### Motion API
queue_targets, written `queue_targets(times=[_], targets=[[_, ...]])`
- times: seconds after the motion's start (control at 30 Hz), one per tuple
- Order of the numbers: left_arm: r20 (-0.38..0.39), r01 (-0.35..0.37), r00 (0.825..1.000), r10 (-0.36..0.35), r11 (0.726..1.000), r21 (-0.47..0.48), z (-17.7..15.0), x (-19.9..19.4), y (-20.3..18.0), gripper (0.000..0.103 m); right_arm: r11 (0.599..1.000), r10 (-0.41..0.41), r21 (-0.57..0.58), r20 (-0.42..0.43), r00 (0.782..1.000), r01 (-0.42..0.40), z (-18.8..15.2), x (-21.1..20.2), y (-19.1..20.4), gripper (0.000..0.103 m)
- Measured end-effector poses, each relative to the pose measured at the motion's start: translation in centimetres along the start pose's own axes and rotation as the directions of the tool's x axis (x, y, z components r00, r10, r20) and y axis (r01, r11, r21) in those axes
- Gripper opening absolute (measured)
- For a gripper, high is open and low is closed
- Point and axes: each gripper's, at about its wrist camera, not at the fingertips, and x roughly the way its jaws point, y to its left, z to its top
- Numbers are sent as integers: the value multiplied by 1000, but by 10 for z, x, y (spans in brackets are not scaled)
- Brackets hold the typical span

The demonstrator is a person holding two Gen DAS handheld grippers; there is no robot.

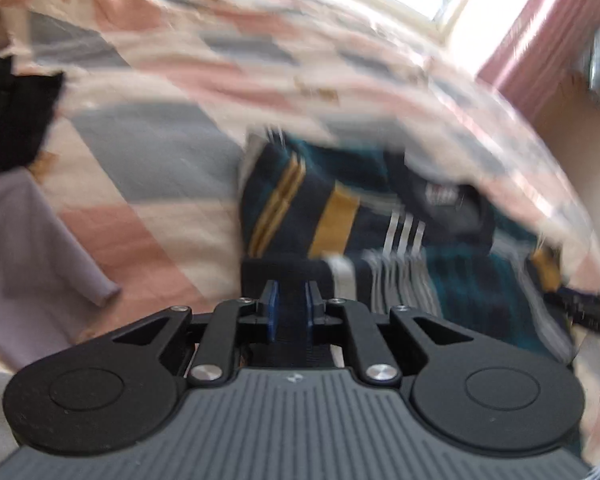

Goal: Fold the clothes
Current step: 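Grasp the sweater hem with the right tool while the left tool holds it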

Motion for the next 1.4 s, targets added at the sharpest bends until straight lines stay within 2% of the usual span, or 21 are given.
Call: queue_targets(times=[0.03,0.2,0.27,0.33,0.4,0.5,0.53,0.57,0.6,0.67,0.77,0.83,0.9,0.97,1.03,1.1,1.17,1.2,1.23,1.33,1.4], targets=[[-18,-7,1000,7,1000,14,-2,6,-3,9,1000,17,26,3,1000,-17,-1,-1,-5,40],[24,45,999,-45,999,9,5,-16,-5,12,981,29,189,87,996,-45,11,-25,-37,41],[36,51,998,-52,998,32,12,-20,-8,15,946,19,319,106,994,-52,23,-22,-60,41],[46,54,997,-57,997,64,23,-19,-14,20,893,12,445,120,993,-64,35,-12,-85,42],[51,64,996,-68,995,80,31,-15,-20,21,841,1,538,109,994,-60,47,0,-103,41],[54,84,995,-88,994,75,33,-9,-28,22,817,-50,576,6,999,38,59,28,-111,39],[50,88,995,-92,994,67,31,-7,-30,23,817,-61,573,-13,998,57,58,36,-110,38],[44,92,995,-95,994,56,29,-5,-31,23,832,-72,549,-29,997,76,58,43,-107,27],[37,95,995,-97,994,46,26,-3,-32,23,847,-84,523,-42,996,93,58,49,-104,9],[17,94,995,-95,995,31,21,1,-31,23,887,-102,453,11,995,85,57,43,-92,5],[1,89,996,-89,996,19,15,4,-26,23,972,-91,226,118,989,62,50,29,-56,4],[-9,80,997,-79,997,11,13,6,-24,23,990,-123,81,91,988,115,39,40,-36,4],[-14,73,997,-73,997,0,14,7,-22,23,988,-105,118,67,992,96,36,43,-41,5],[-1,71,997,-71,997,1,17,4,-22,24,984,-92,159,75,993,79,37,37,-45,10],[16,77,997,-77,997,11,21,0,-21,27,983,-123,156,167,978,97,38,15,-40,16],[19,79,997,-79,997,25,22,2,-21,27,990,-113,106,197,974,93,34,9,-31,31],[-9,55,998,-55,998,43,21,10,-24,27,993,-115,28,64,991,113,27,31,-23,33],[-25,41,999,-40,998,53,21,15,-25,26,990,-139,-9,59,988,140,23,32,-19,29],[-33,33,999,-31,998,61,21,17,-28,24,989,-145,-23,96,985,148,24,23,-15,30],[26,83,996,-86,990,115,18,0,-36,26,990,-129,-17,237,963,137,20,-17,-1,36],[16,70,997,-73,985,160,12,0,-38,26,993,-100,-47,208,973,112,14,-17,10,46]])
